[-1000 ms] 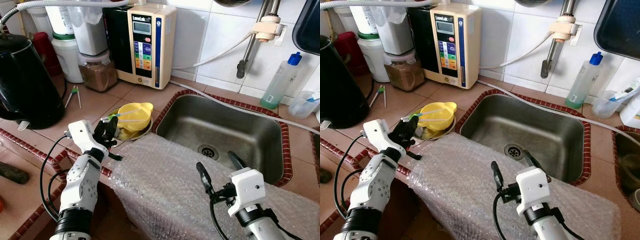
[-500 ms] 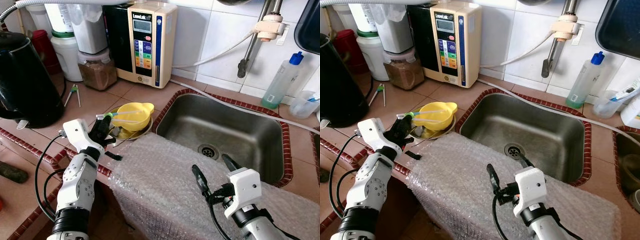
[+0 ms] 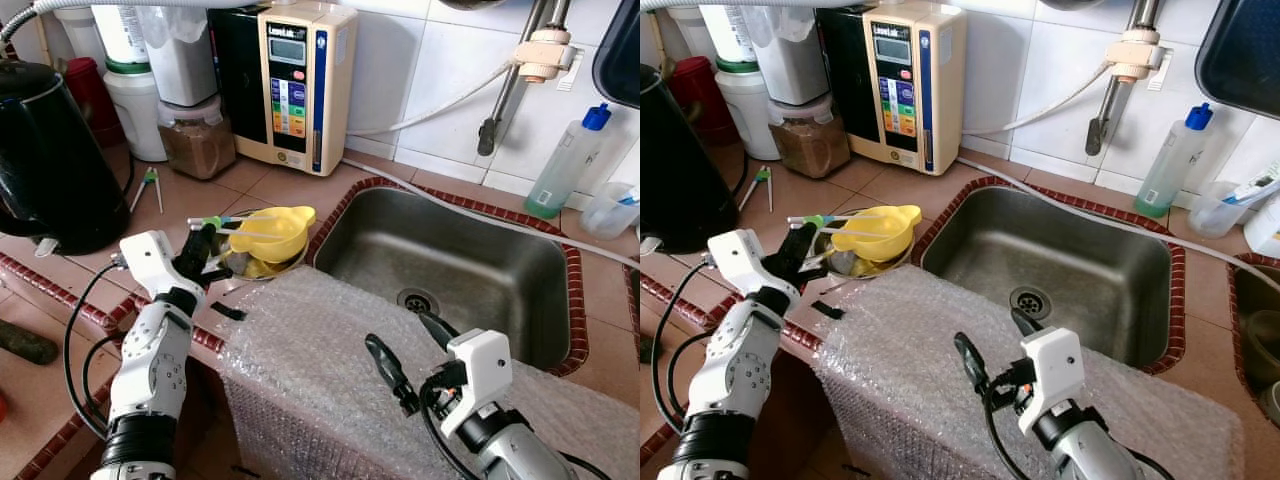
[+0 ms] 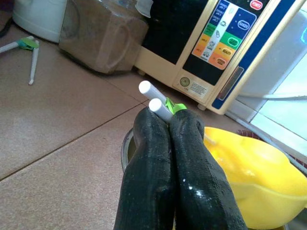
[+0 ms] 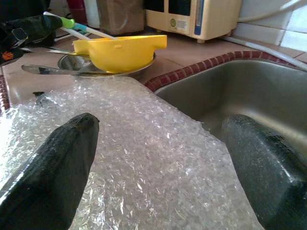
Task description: Kitchen organization
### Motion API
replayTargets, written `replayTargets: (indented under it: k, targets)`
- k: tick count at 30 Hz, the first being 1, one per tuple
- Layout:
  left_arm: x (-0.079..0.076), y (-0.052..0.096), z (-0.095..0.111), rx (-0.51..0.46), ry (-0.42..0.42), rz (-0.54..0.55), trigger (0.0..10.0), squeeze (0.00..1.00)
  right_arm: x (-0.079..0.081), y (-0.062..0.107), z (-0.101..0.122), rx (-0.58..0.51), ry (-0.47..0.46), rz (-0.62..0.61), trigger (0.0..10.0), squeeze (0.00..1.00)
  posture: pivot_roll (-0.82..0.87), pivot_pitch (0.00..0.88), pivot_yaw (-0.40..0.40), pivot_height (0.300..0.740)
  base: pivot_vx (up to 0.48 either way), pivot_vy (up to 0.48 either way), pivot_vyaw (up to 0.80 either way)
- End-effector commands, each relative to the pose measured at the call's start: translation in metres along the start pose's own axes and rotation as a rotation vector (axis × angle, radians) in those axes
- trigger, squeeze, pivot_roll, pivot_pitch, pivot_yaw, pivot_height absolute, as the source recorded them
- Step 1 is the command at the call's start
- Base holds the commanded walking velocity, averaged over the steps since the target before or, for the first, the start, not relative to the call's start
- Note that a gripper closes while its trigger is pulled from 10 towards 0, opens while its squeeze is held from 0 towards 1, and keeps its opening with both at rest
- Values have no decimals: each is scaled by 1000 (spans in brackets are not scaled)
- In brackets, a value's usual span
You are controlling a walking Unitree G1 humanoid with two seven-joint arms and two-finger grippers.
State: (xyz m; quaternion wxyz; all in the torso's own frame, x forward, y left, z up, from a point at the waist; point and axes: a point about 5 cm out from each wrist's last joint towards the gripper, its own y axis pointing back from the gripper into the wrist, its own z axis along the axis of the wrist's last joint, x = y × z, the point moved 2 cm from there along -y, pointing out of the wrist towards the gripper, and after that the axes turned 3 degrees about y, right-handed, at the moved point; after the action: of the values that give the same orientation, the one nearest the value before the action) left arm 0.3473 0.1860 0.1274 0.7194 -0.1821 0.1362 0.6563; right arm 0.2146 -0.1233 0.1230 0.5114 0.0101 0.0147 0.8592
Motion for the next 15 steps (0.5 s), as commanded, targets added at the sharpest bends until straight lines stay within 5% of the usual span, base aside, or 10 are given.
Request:
replayTargets:
  k: [1, 9, 15]
  targets:
    - [-5, -2, 6, -11, -21, -25, 0, 0, -1, 1, 4, -10, 2, 9, 10000, 0, 66, 0, 0, 740, 0, 0, 0]
    - [-15, -5, 24, -54, 5, -67, 0, 0, -11, -3, 5, 21, 25, -19, 10000, 0, 72, 0, -6, 740, 0, 0, 0]
    - [-36, -13, 41, -66, 63, -195, 0, 0, -24, -13, 11, 27, 202, -113, 10000, 0, 76, 0, -16, 740, 0, 0, 0]
